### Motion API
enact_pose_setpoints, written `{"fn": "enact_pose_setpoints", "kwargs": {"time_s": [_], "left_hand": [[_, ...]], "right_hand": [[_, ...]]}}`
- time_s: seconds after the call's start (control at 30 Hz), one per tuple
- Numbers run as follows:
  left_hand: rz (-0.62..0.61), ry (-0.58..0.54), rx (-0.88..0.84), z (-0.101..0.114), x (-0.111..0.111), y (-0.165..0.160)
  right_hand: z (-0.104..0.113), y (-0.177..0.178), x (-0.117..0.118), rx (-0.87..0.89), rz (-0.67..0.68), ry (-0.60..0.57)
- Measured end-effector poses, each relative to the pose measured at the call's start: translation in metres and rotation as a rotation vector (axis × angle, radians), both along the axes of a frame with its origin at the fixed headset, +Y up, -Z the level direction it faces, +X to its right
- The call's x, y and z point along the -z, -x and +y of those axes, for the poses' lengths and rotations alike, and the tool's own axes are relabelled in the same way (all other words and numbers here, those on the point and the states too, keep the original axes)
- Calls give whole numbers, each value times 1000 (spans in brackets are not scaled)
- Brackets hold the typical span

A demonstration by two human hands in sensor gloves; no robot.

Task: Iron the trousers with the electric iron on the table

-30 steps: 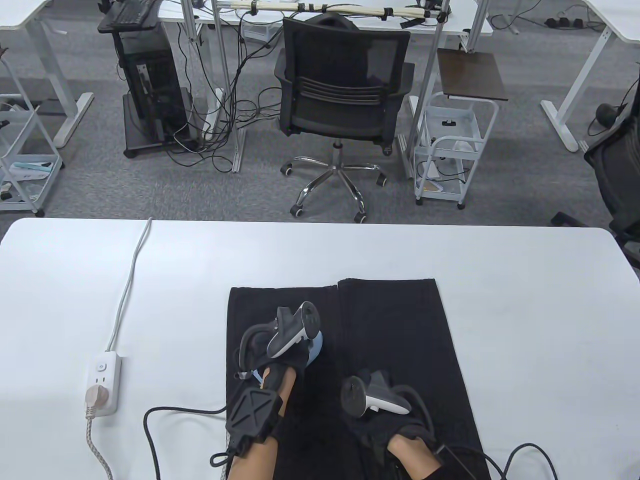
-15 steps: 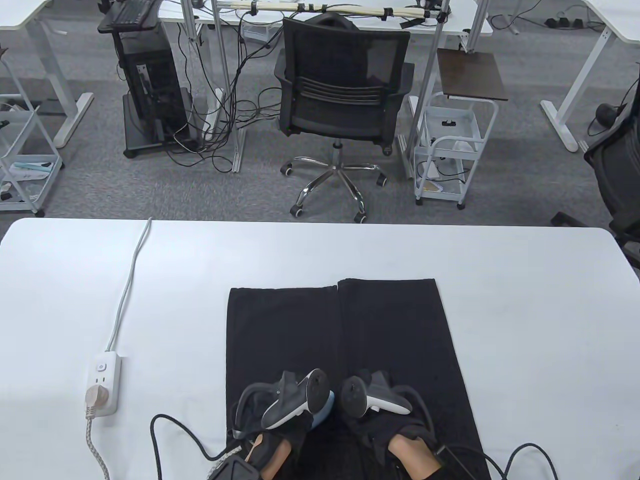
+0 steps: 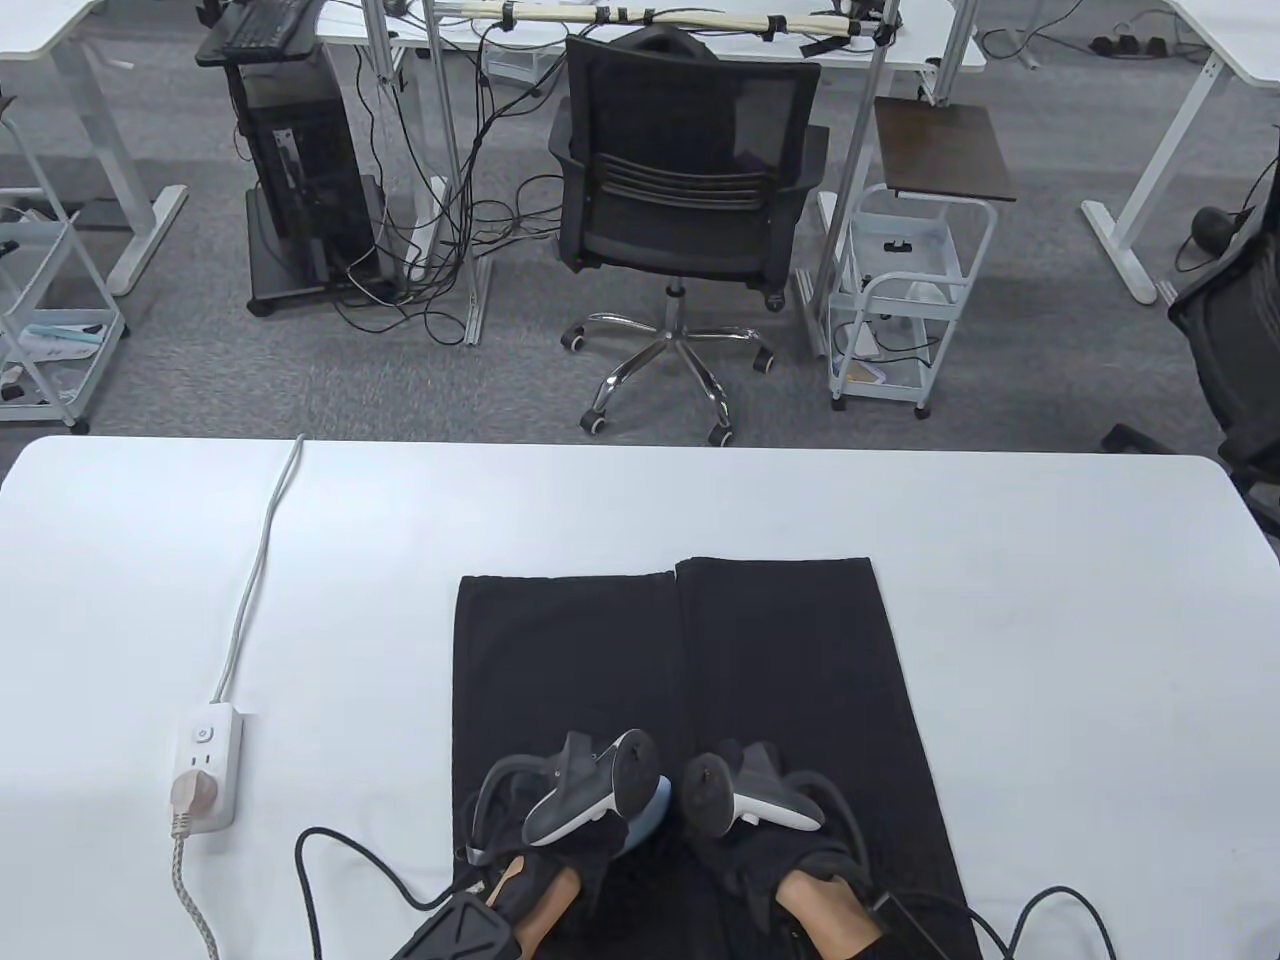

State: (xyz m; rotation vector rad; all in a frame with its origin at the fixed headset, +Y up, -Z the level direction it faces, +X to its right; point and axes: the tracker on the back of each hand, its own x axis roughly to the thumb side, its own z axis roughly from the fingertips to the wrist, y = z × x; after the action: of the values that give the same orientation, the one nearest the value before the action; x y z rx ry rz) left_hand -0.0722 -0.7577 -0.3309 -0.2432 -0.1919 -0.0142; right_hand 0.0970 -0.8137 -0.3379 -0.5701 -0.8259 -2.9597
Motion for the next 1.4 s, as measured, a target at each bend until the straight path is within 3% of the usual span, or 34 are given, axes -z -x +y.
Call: {"fn": "enact_pose_setpoints", "kwargs": {"time_s": [0.13,0.3,0.43,0.57,0.7,0.8,0.9,1.1,1.4], "left_hand": [[-51,91,31,14,8,-8],[-116,-37,19,51,7,-48],[-198,-46,-4,66,2,-97],[-275,-19,-8,60,-6,-145],[-336,19,24,37,-13,-185],[-357,51,72,12,-13,-200],[-360,30,64,0,-8,-201],[-274,11,76,-2,33,-199],[-27,9,89,0,140,-190]], "right_hand": [[26,-19,5,143,-51,-67],[61,-65,19,167,-139,-153],[73,-115,22,171,-239,-174],[64,-154,17,147,-309,-165],[36,-181,13,98,-328,-135],[12,-190,14,49,-333,-160],[-4,-191,16,7,-321,-26],[-6,-184,20,-24,-349,27],[-5,-185,21,-15,-348,47]]}}
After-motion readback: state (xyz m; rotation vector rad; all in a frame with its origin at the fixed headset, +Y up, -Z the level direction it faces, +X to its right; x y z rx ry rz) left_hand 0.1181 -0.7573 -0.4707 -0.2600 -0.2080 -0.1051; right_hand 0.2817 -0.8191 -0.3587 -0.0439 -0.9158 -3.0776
